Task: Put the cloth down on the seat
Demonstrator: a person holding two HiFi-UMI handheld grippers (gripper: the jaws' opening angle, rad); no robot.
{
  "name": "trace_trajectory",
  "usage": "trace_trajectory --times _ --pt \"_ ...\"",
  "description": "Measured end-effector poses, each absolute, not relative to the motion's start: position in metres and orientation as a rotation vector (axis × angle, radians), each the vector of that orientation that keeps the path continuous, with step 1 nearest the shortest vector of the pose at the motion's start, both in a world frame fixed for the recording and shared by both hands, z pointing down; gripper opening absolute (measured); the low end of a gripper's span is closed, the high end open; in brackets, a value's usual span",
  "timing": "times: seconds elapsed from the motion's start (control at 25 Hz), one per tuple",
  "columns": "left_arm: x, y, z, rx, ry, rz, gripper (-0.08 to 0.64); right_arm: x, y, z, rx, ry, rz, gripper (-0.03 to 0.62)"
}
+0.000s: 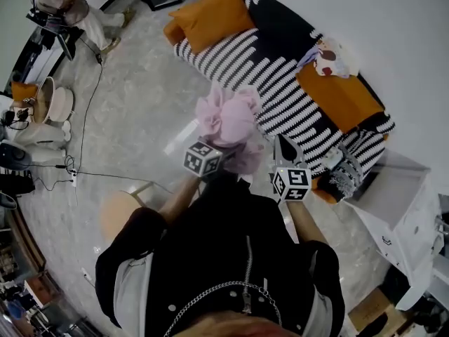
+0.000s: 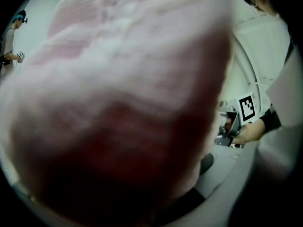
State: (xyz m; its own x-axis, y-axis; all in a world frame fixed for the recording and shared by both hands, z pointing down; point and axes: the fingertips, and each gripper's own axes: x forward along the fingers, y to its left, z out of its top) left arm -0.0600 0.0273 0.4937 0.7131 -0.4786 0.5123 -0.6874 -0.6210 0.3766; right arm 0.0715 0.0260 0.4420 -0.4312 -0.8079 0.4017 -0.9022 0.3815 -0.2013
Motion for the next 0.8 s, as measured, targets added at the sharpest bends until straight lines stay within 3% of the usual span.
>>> trace_trajectory --times 0.8 --pt "-0.07 -0.167 0.505 2.386 -0.783 0.519 0.357 0.067 -0.15 0.438 1.587 -2.295 0.583 0.0"
